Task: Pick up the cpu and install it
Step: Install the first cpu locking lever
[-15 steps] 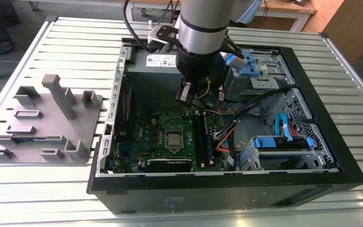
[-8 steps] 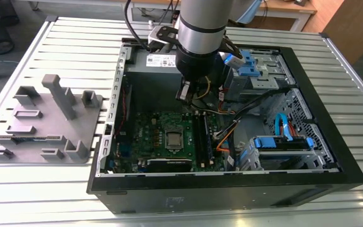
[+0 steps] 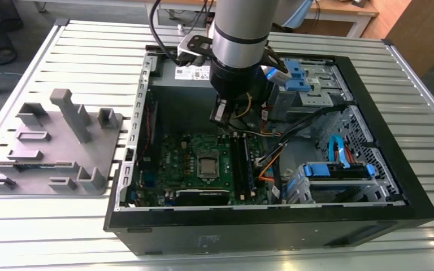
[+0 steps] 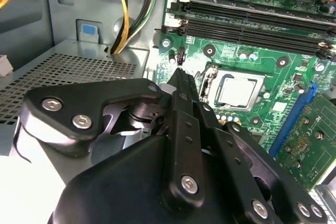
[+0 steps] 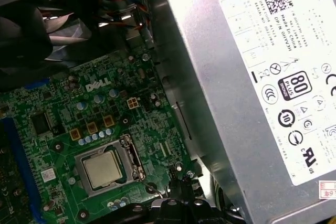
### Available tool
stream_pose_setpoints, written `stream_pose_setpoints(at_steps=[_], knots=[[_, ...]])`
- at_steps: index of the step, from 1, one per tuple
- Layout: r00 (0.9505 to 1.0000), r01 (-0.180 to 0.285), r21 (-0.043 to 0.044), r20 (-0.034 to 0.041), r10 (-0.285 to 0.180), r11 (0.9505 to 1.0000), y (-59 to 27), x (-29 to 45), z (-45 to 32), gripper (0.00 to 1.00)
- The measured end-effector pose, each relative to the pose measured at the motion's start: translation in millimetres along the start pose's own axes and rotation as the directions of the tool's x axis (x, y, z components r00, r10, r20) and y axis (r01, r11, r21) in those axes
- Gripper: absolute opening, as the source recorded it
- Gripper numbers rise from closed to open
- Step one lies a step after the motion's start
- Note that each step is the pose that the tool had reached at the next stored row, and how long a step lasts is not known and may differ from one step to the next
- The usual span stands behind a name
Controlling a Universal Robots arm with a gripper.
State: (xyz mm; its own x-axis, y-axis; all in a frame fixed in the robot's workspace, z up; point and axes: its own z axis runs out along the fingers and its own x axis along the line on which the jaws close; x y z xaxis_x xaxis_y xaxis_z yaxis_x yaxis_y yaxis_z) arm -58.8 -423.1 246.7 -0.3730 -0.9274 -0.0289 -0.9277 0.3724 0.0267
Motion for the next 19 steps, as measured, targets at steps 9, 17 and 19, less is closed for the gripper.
stream_pose_setpoints(at_steps=[9, 17, 19], knots=[[0.9996, 0.0, 0.0118, -0.0294, 0.001, 0.9999, -1.4, 3.5, 0.3, 0.11], [0.9984, -0.004, 0.0228, -0.056, 0.005, 0.9997, -5.5, 13.7, 0.0, 0.11], [0.9983, -0.005, 0.0238, -0.0586, 0.006, 0.9997, -6.8, 17.0, 0.0, 0.11]])
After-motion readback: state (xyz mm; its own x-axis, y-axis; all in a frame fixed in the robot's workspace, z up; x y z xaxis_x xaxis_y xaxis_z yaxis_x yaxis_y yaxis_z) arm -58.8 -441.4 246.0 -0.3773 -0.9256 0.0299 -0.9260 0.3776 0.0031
